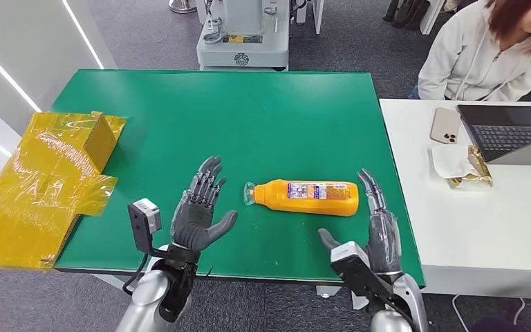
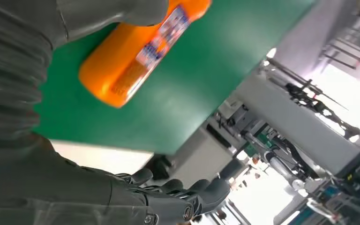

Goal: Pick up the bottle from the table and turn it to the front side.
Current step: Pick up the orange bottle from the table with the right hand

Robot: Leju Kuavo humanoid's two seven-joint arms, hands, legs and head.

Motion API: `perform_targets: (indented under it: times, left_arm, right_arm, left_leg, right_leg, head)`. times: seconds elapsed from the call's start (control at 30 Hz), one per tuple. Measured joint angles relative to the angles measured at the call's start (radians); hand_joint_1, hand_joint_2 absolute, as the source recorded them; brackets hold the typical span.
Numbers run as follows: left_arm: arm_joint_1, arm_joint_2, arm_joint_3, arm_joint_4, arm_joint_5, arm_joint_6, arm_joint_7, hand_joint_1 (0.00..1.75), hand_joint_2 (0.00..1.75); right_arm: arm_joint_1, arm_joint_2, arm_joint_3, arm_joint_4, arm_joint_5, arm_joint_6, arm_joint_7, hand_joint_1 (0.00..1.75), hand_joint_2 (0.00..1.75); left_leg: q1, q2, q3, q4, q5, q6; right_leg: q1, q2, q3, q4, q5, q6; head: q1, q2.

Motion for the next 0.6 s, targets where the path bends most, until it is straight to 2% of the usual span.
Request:
perform_targets:
  times: [0.13, 0.37, 0.5, 0.6]
  left_arm:
    - [-0.035, -0.006, -0.019, 0.053, 0.013, -0.005, -0.013, 0.00, 1.75]
    - [-0.098, -0.015, -0.058, 0.123, 0.049, 0.002, -0.015, 0.00, 1.75]
    - [-0.117, -0.016, -0.082, 0.149, 0.071, -0.009, -0.019, 0.00, 1.75]
    - [-0.126, -0.016, -0.107, 0.168, 0.087, -0.018, -0.027, 0.00, 1.75]
  right_arm:
    - [-0.066, -0.059, 0.002, 0.086, 0.005, -0.003, -0.002, 0.00, 1.75]
    - [-0.129, -0.149, 0.025, 0.185, -0.106, -0.019, -0.017, 0.00, 1.75]
    - [-0.153, -0.201, 0.042, 0.221, -0.170, 0.081, 0.055, 0.00, 1.75]
    - [-0.225, -0.265, 0.072, 0.311, -0.221, 0.194, 0.088, 0.00, 1.75]
  left_leg:
    - [0.000, 0.000, 0.000, 0.001, 0.000, 0.000]
    - [0.000, -0.001, 0.000, 0.001, 0.000, 0.001]
    - [0.000, -0.002, -0.001, 0.001, -0.001, 0.001]
    - [0.000, -0.001, -0.001, 0.001, 0.000, 0.001]
  right_leg:
    - [0.000, 0.000, 0.000, 0.000, 0.000, 0.000]
    - [0.000, -0.001, 0.000, 0.000, 0.000, 0.000]
    - [0.000, -0.001, 0.000, 0.000, 0.000, 0.000]
    - [0.000, -0.001, 0.000, 0.000, 0.000, 0.001]
  head:
    - [0.000, 0.000]
    - [0.000, 0.000]
    - [-0.001, 0.000]
    - [0.000, 0.000]
